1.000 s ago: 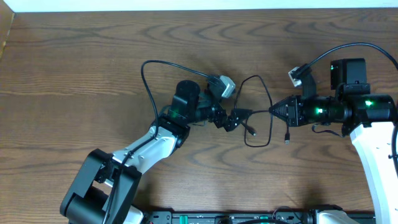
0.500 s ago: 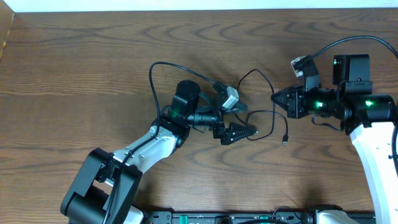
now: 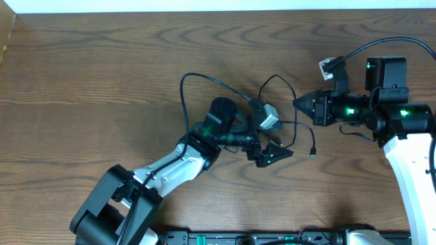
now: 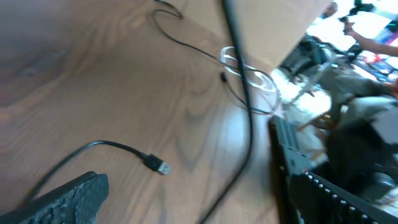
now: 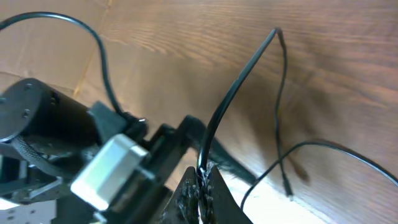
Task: Untangle cables
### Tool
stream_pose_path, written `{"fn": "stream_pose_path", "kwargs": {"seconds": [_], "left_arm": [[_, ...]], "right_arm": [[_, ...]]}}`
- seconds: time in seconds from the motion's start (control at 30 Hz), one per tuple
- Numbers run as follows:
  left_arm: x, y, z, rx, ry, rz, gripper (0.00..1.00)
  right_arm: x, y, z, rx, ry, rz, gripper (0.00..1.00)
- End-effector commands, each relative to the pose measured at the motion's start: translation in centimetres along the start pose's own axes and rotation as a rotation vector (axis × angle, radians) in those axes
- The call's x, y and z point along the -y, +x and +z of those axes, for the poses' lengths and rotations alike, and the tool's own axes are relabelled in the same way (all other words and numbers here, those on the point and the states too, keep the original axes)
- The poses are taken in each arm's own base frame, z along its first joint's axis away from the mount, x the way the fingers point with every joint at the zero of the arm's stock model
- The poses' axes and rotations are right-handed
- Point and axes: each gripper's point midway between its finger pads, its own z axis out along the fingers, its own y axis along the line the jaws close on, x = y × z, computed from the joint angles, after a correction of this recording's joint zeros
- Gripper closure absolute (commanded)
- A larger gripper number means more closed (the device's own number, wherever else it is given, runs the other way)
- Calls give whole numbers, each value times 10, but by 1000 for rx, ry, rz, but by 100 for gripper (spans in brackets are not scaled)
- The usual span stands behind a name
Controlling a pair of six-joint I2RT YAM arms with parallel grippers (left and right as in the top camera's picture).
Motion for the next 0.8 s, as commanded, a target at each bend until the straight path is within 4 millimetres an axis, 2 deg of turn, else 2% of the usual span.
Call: {"fn": "stream_pose_path", "kwargs": {"seconds": [0.0,0.2,0.27,0.33,0.4,0.6,0.77], "left_arm": [[-18,-2,6,16,-117,-25,2],[-15,-7,8,36,-111,-24,2],[-15,-7,8,35,-110,-32,15],[-15,-7,8,36,-110,-31,45],[-15,-8,8,41,-108,-26,56],[-12,-22,7,88,-96,2,61],[-15,-37,-2,143,-102,-34,62]], "right_arm": [[-15,-1,-6,8,-73,8,99],[-15,0,-6,5,-72,11,99],[-15,0,-6,5,-71,11,99],[-15,0,-6,5,-70,11,99],[-15,0,-6,5,-71,11,99],[-15,0,-6,5,-69,12,99],[-11,0,-6,5,-47,13,99]]}}
